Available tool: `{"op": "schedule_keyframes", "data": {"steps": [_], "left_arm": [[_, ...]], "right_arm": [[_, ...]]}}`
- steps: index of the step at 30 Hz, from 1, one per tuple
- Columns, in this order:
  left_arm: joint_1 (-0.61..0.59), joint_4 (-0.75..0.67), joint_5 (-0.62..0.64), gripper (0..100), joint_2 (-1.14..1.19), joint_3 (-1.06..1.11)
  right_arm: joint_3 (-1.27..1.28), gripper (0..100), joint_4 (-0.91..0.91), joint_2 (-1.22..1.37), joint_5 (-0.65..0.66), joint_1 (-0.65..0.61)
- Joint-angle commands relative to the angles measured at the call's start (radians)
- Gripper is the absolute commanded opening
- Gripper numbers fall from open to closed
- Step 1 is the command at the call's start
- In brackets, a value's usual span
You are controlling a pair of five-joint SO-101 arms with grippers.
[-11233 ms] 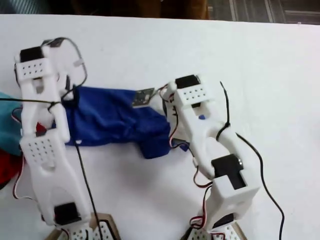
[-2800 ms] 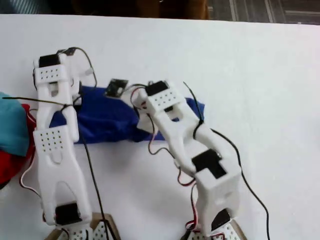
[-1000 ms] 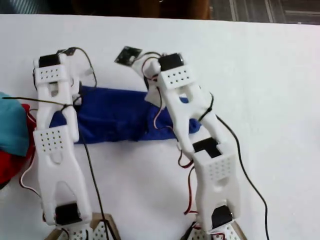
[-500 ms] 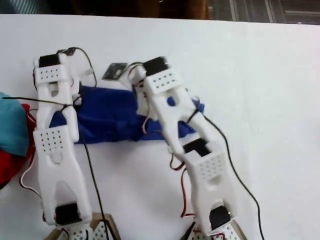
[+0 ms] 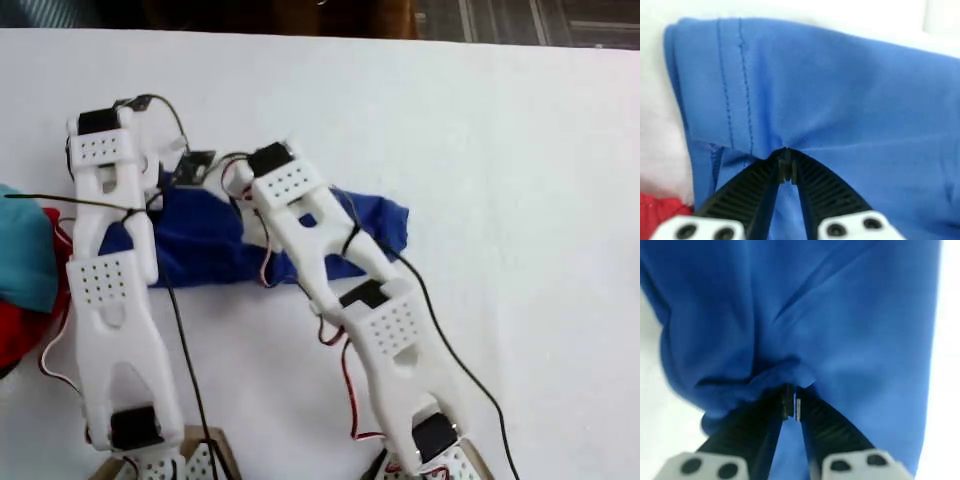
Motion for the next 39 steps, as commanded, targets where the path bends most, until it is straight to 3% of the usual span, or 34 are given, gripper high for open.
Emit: {"op": "schedule_keyframes", "data": {"steps": [1,10,20,27,33,39], "left_arm": [[-0.029,0.011,-0.006,3,0.005,-0.021],[-0.029,0.011,-0.006,3,0.005,-0.021],[-0.029,0.011,-0.006,3,0.005,-0.021],[-0.029,0.011,-0.006,3,0.005,-0.021],[-0.029,0.011,-0.006,3,0.005,-0.021],[-0.031,0.011,-0.002,3,0.005,-0.021]], "right_arm": [[-0.003,1.9,-0.051,-0.001,0.005,-0.002],[-0.078,1.9,-0.048,0.05,-0.048,0.051],[-0.404,1.9,0.188,-0.035,-0.049,0.17],[-0.423,1.9,0.289,-0.004,-0.051,0.249],[-0.416,1.9,0.295,-0.008,-0.043,0.225],[-0.204,1.9,0.292,-0.071,-0.041,0.13]]}}
